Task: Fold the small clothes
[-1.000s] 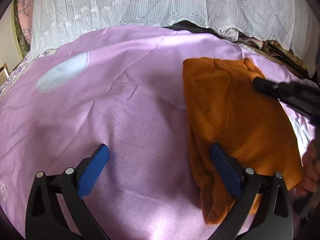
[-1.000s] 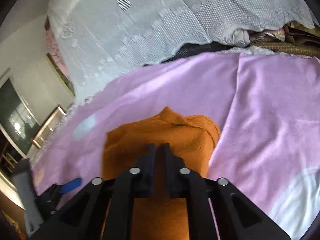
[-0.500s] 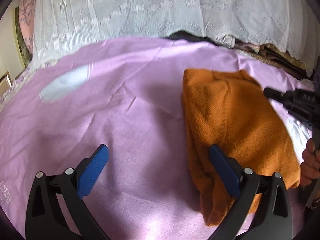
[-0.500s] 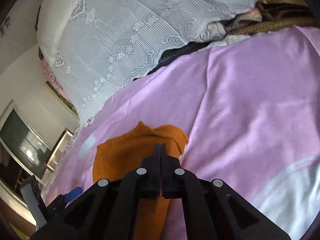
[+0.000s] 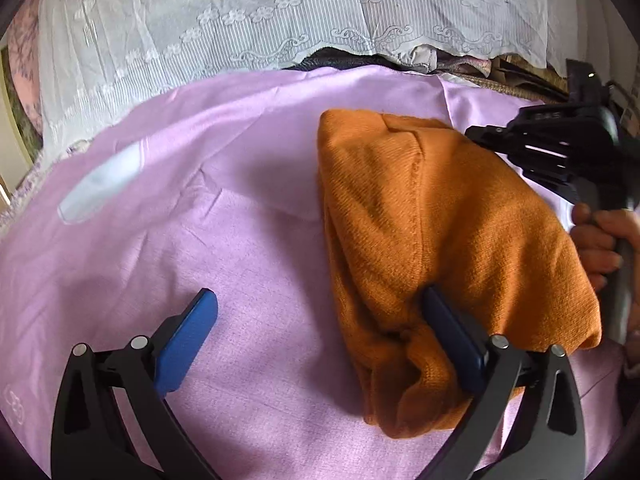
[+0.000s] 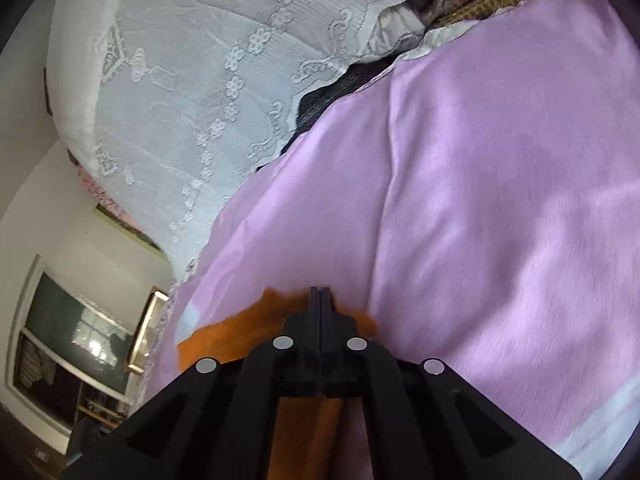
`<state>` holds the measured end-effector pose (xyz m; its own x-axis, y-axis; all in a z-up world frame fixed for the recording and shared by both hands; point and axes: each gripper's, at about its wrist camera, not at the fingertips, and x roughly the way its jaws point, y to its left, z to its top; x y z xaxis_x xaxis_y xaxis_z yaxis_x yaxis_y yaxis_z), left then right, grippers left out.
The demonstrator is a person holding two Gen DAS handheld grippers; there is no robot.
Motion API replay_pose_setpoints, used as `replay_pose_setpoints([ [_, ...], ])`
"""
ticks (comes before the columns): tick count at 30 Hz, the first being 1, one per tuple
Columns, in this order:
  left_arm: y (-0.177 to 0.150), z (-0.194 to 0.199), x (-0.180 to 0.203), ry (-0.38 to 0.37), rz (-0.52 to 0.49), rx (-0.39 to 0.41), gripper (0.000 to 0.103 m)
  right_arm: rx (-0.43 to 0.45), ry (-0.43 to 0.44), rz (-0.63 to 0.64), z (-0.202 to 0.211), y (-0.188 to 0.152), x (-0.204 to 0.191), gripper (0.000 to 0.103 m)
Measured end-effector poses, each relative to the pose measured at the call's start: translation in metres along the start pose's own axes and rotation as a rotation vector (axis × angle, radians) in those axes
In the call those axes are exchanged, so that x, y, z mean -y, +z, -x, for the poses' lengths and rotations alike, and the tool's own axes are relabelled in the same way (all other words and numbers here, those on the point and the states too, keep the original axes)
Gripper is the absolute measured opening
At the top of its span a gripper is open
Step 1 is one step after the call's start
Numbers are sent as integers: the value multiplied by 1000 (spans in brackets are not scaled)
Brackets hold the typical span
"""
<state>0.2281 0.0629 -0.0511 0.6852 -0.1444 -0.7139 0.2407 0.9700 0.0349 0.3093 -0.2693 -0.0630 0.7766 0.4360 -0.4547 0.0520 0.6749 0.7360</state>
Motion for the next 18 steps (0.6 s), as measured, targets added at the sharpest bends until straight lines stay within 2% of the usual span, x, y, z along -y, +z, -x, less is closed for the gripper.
replay_pose_setpoints([
  [1,-1,-1,0,2,2,-6,99,29,-74,3,1,4,4,6],
  [2,-1,-2,-1,-2,5,-9,99,42,-95,-14,2,6,10,6],
  [4,-1,-3,-1,-11,10,-11,99,27,-5,-98,5,9,23,6],
  [7,-2,-4,-2,-21,18,-14,99,16,41,-98,17,6,23,10],
  [9,-2,-4,-3,-24,20,-15,99,0,73,-109,26,-1,23,32],
  [13,-1,-4,-4,-26,21,-15,99,-41,117,-126,34,-15,21,31],
  [16,-1,-4,-3,-27,21,-15,99,-63,44,-96,36,-25,15,24],
  [18,-1,-4,-3,-26,21,-15,99,-77,48,-76,32,-27,12,24],
])
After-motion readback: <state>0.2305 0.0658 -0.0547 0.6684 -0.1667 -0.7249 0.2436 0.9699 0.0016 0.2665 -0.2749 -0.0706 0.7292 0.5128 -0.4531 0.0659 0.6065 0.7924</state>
